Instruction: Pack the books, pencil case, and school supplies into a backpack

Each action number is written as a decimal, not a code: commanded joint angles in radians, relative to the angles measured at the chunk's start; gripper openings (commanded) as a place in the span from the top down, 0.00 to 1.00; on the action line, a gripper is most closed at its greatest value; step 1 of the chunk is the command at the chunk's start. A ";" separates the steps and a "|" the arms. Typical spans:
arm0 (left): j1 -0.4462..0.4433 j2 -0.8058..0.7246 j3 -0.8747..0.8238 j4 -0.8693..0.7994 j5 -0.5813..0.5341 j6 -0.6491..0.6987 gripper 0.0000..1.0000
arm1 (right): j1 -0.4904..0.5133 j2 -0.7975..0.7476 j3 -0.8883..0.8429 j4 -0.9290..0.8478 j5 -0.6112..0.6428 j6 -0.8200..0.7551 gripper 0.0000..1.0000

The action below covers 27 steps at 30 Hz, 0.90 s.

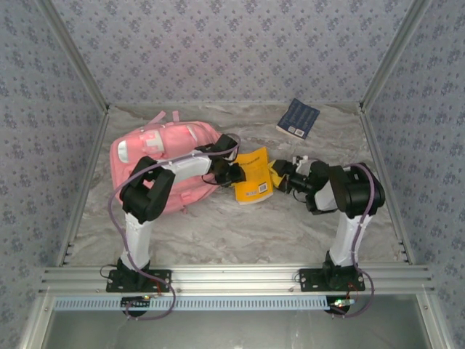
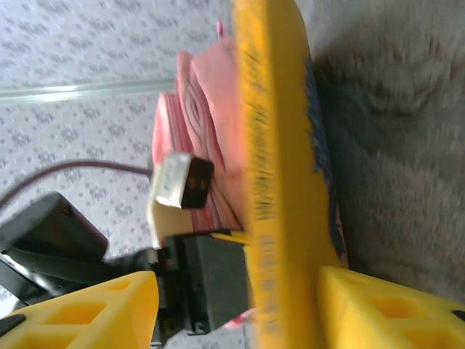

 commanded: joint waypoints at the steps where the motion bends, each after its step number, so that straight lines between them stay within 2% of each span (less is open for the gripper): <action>1: -0.045 -0.013 -0.023 0.024 0.104 0.036 0.73 | 0.073 0.049 -0.014 0.083 -0.106 0.055 0.40; 5: -0.049 -0.021 -0.030 0.020 0.100 0.045 0.73 | 0.077 0.027 -0.020 -0.035 -0.079 -0.037 0.40; 13: -0.049 -0.044 -0.025 -0.007 0.090 0.071 0.73 | 0.069 -0.165 0.018 -0.659 0.035 -0.427 0.43; 17: -0.048 -0.075 -0.028 -0.042 0.063 0.087 0.67 | 0.046 -0.201 0.021 -0.775 0.077 -0.493 0.58; 23: -0.025 -0.177 -0.060 -0.075 0.060 0.097 0.56 | 0.039 -0.247 0.012 -0.775 0.082 -0.492 1.00; 27: 0.011 -0.303 -0.100 -0.083 0.065 0.095 0.50 | 0.050 -0.355 0.003 -0.785 0.101 -0.496 1.00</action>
